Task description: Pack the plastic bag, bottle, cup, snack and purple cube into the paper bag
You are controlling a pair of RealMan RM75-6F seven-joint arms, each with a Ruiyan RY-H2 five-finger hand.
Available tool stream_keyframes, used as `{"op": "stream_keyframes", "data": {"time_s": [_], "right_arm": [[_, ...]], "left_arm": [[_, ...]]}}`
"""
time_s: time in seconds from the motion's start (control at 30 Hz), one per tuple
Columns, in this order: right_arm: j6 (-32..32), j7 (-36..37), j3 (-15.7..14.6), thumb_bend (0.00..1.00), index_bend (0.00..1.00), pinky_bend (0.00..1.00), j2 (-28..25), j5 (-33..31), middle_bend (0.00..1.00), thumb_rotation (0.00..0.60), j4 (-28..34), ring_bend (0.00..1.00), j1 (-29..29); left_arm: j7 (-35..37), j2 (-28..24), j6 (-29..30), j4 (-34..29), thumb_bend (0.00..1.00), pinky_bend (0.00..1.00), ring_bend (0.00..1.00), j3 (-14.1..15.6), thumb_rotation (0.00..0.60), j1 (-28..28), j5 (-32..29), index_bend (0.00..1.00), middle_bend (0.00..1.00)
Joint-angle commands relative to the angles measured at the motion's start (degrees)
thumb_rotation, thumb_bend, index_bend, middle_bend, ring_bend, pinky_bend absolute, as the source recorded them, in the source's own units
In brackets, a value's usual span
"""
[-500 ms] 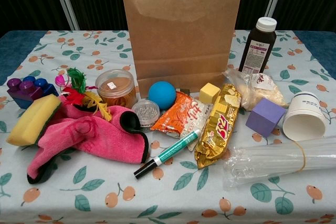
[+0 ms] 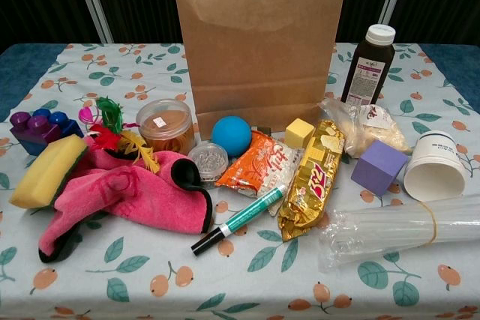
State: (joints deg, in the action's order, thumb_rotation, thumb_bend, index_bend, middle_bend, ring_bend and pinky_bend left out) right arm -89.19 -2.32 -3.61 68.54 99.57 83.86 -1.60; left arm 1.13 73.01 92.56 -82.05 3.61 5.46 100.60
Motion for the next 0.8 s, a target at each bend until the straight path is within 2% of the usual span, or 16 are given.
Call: {"op": "stream_keyframes", "data": {"time_s": [0.03, 0.27, 0.4, 0.53, 0.8], "right_arm": [[3.7, -5.1, -1.6, 0.09, 0.04, 0.0, 0.1, 2.6, 0.12, 0.6, 1.9, 0.0, -1.7], [10.0, -17.4, -3.4, 0.09, 0.09, 0.0, 1.9, 7.3, 0.16, 0.6, 5.0, 0.0, -4.7], [13.9, -22.8, -3.8, 0.09, 0.13, 0.0, 3.9, 7.6, 0.19, 0.6, 5.3, 0.0, -5.7], [17.0, -25.2, -3.7, 0.09, 0.14, 0.0, 6.5, 6.7, 0.2, 0.6, 4.8, 0.01, -6.7], [18.5, -27.6, -2.2, 0.1, 0.15, 0.0, 12.1, 6.0, 0.2, 0.6, 1.7, 0.01, -8.1]], "left_arm": [[0.1, 0.2, 0.1, 0.2, 0.0, 0.18, 0.06, 0.0, 0.6, -0.1, 0.0, 0.09, 0.08], [0.8, 0.9, 0.9, 1.3, 0.0, 0.18, 0.06, -0.1, 0.6, -0.6, -0.2, 0.09, 0.08], [1.1, 0.8, 1.6, 1.2, 0.0, 0.18, 0.06, -0.2, 0.6, -0.6, 0.1, 0.09, 0.08], [1.6, 0.5, 2.2, 1.3, 0.0, 0.18, 0.06, -0.6, 0.6, -0.6, 0.0, 0.09, 0.08], [2.2, 0.7, 2.8, 2.1, 0.0, 0.18, 0.06, -1.1, 0.6, -0.5, 0.1, 0.09, 0.08]]}}
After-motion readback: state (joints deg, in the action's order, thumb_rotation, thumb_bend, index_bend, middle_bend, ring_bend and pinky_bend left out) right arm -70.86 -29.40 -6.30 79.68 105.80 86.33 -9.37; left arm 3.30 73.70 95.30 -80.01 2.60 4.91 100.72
